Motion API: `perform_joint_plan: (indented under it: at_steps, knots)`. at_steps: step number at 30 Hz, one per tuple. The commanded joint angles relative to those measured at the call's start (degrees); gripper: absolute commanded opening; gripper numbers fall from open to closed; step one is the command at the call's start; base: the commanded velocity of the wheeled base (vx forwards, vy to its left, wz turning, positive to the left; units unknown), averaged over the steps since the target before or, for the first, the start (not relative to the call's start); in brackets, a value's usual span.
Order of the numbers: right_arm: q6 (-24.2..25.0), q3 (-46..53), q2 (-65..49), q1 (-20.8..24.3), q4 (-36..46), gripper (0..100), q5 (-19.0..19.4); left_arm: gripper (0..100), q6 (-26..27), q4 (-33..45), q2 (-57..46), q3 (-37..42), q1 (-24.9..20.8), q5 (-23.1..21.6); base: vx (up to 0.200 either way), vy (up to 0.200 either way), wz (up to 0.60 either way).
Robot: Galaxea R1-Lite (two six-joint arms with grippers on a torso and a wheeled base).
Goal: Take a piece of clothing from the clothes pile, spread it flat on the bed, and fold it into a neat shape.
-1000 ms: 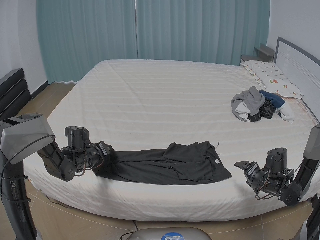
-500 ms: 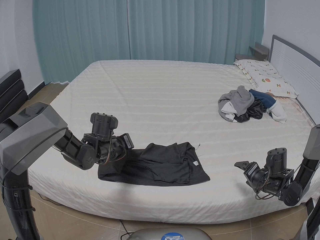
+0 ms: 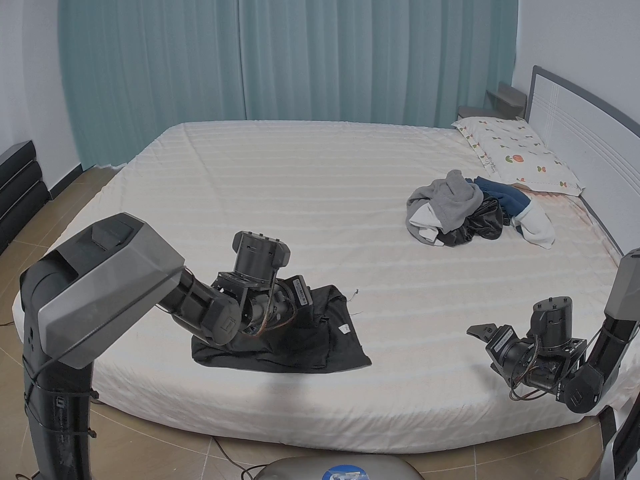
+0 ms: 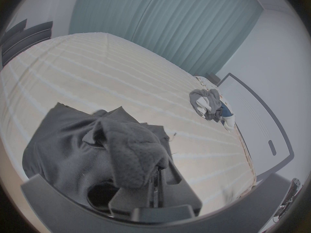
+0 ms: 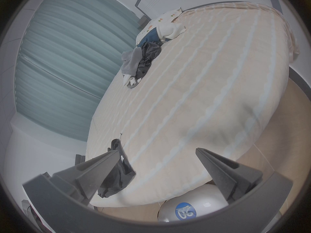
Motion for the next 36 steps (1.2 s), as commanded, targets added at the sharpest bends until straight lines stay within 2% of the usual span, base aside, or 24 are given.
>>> perform_joint_plan:
  at_steps: [1, 8, 9, 19, 25, 32, 36]
  knots:
    - [0.0, -0.1, 0.3, 0.1, 0.0, 100, 0.0, 0, -0.2, 0.0, 3.6, -2.4, -1.2, 1.4, 0.0, 0.0, 0.0]
    - [0.0, -0.1, 0.3, 0.2, 0.0, 100, 0.0, 0, -3.3, 0.1, 4.4, -3.5, -2.0, 1.8, 0.0, 0.0, 0.0]
    - [0.0, 0.0, 0.3, 0.3, 0.0, 100, 0.0, 100, -3.3, 0.2, 4.6, -3.8, -2.0, 2.0, 0.0, 0.0, 0.0]
    - [0.0, 0.0, 0.5, 0.3, 0.0, 100, 0.0, 100, -6.3, 0.0, 4.3, -3.2, -2.5, 2.6, 0.0, 0.0, 0.0]
    - [0.0, 0.1, 0.5, 0.4, 0.0, 100, 0.0, 100, -11.8, 0.0, -1.4, -0.3, -1.3, 2.8, 0.0, 0.0, 0.0]
    - [-0.5, 0.0, 0.3, 0.9, 0.0, 100, -0.1, 100, -14.8, -0.8, -8.2, 7.5, 2.4, 1.5, 0.0, 0.0, 0.0]
    - [-0.7, -0.6, 0.3, 2.5, 0.1, 100, -0.3, 100, -20.3, -0.8, -12.0, 13.0, 8.3, -4.7, 0.0, 0.0, 0.0]
